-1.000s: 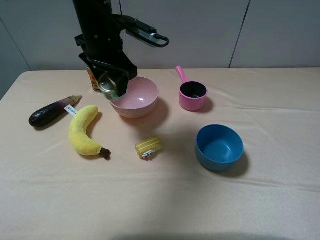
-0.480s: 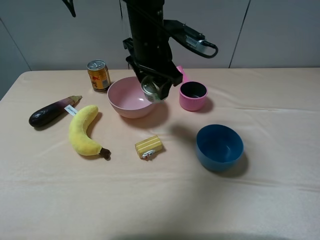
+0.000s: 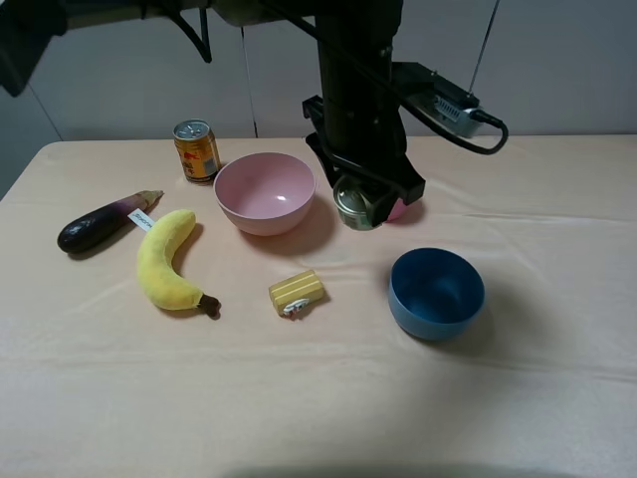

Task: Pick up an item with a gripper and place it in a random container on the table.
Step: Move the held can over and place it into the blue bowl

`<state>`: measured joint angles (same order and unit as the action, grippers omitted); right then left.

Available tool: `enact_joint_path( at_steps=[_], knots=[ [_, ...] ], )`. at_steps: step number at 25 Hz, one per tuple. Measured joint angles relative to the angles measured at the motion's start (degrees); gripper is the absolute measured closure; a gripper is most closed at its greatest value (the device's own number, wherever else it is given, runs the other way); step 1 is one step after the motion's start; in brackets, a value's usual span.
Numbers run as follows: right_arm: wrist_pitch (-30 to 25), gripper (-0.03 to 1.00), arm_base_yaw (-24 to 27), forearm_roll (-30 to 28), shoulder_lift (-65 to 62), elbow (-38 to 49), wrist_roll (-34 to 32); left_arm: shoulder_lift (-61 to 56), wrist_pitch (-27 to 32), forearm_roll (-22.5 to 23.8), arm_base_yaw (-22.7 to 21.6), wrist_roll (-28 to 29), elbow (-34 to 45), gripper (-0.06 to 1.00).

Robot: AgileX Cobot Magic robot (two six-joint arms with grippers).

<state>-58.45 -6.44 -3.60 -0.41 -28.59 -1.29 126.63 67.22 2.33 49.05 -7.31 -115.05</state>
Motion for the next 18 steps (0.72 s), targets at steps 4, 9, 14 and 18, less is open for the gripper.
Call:
enact_joint_path(
  at_steps=[4, 9, 14, 18],
  knots=[
    [0.00, 0.27, 0.00, 0.00, 0.00, 0.00, 0.00, 0.04, 0.00, -1.25, 2.17, 0.00, 0.00, 0.26],
    [0.00, 0.27, 0.00, 0.00, 0.00, 0.00, 0.00, 0.22, -1.87, -1.61, 4.47, 0.00, 0.00, 0.26],
    [0.00, 0.27, 0.00, 0.00, 0.00, 0.00, 0.00, 0.38, -4.45, -3.14, 6.19, 0.00, 0.00, 0.26],
    [0.00, 0.27, 0.00, 0.00, 0.00, 0.00, 0.00, 2.06, -6.15, -3.69, 7.71, 0.00, 0.00, 0.26]
  ],
)
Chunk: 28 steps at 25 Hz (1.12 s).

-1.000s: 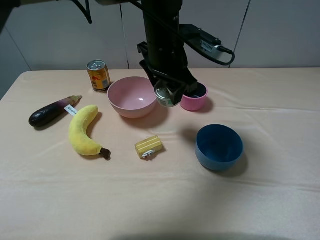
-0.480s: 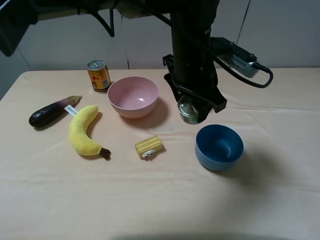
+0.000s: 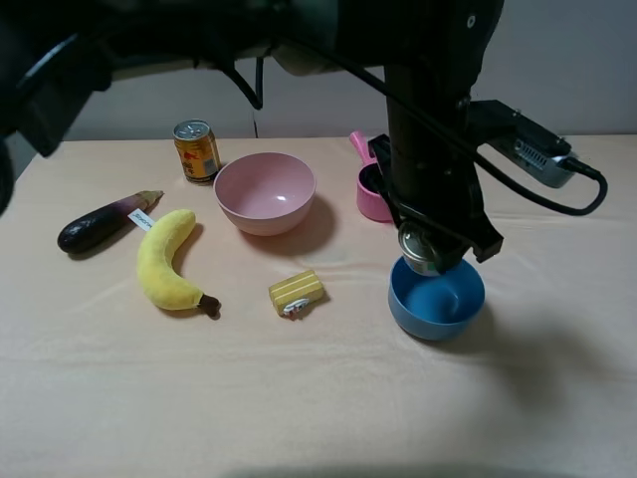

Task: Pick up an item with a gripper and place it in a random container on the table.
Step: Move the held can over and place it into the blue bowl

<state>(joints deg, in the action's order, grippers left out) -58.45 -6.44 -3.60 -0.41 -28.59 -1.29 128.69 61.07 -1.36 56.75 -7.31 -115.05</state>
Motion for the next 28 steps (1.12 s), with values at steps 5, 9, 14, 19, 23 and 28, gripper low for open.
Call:
enact_joint_path(
  at_steps=[5, 9, 14, 19, 23, 28],
  knots=[
    [0.00, 0.27, 0.00, 0.00, 0.00, 0.00, 0.00, 2.11, -3.20, -0.29, 0.83, 0.00, 0.00, 0.26],
    [0.00, 0.27, 0.00, 0.00, 0.00, 0.00, 0.00, 3.15, -5.64, -0.29, 1.00, -0.37, 0.00, 0.26],
    [0.00, 0.27, 0.00, 0.00, 0.00, 0.00, 0.00, 4.86, -6.41, -0.27, 1.10, -1.04, 0.00, 0.26],
    [0.00, 0.27, 0.00, 0.00, 0.00, 0.00, 0.00, 6.42, -6.82, -0.26, 1.10, -1.39, 0.00, 0.26],
    [0.00, 0.27, 0.00, 0.00, 0.00, 0.00, 0.00, 6.93, -6.88, -0.18, 1.10, -1.46, 0.00, 0.26],
    [0.00, 0.27, 0.00, 0.00, 0.00, 0.00, 0.00, 6.93, -6.88, 0.81, 1.10, -1.46, 0.00, 0.26]
  ],
)
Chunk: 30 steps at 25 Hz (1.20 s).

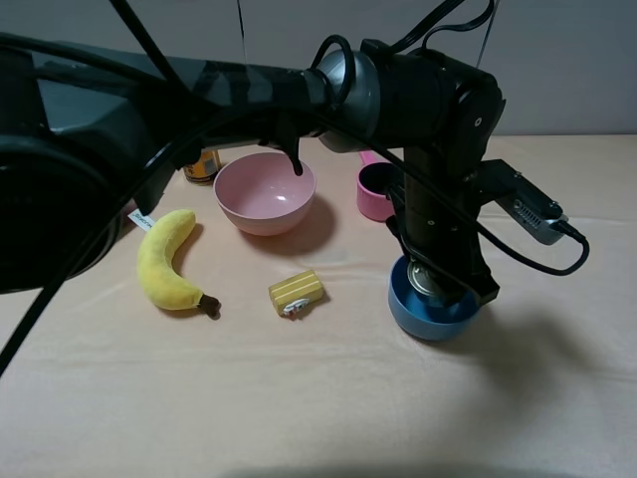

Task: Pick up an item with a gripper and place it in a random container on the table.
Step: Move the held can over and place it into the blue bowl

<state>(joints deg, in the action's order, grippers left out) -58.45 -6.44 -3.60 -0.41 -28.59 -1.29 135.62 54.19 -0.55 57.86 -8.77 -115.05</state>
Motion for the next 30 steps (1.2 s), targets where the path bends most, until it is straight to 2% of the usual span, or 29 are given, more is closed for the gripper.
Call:
enact_joint_path(
  at_steps=[22, 23, 26, 30],
  knots=[
    [0.00, 0.27, 0.00, 0.00, 0.00, 0.00, 0.00, 0.00, 0.18, 0.55, 0.51, -0.06, 0.00, 0.26],
    [0.00, 0.27, 0.00, 0.00, 0.00, 0.00, 0.00, 0.00, 0.18, 0.55, 0.51, -0.23, 0.00, 0.23],
    [0.00, 0.27, 0.00, 0.00, 0.00, 0.00, 0.00, 0.00, 0.46, 0.55, 0.51, -0.81, 0.00, 0.03],
    [0.00, 0.27, 0.00, 0.00, 0.00, 0.00, 0.00, 0.00, 1.84, -0.80, 0.51, -1.12, 0.00, -0.03]
  ],
)
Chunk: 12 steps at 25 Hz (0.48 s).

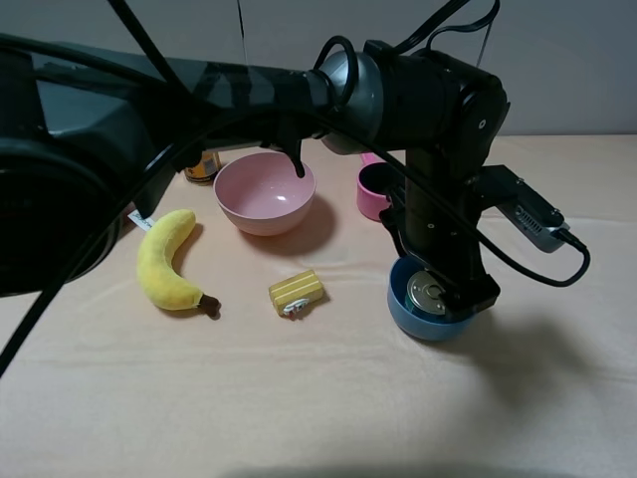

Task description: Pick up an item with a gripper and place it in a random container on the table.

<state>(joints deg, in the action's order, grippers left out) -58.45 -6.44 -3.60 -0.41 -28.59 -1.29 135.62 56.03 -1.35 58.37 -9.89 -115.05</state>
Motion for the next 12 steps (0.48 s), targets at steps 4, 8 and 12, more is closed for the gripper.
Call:
enact_joint_path(
  at_steps=[4, 8, 12],
  knots=[
    [0.00, 0.27, 0.00, 0.00, 0.00, 0.00, 0.00, 0.00, 0.29, -0.42, 0.00, 0.00, 0.00, -0.05],
    [0.00, 0.27, 0.00, 0.00, 0.00, 0.00, 0.00, 0.00, 0.46, -0.42, 0.00, -0.05, 0.00, -0.05],
    [0.00, 0.27, 0.00, 0.00, 0.00, 0.00, 0.00, 0.00, 0.46, -0.53, 0.00, -0.02, 0.00, -0.05]
  ],
)
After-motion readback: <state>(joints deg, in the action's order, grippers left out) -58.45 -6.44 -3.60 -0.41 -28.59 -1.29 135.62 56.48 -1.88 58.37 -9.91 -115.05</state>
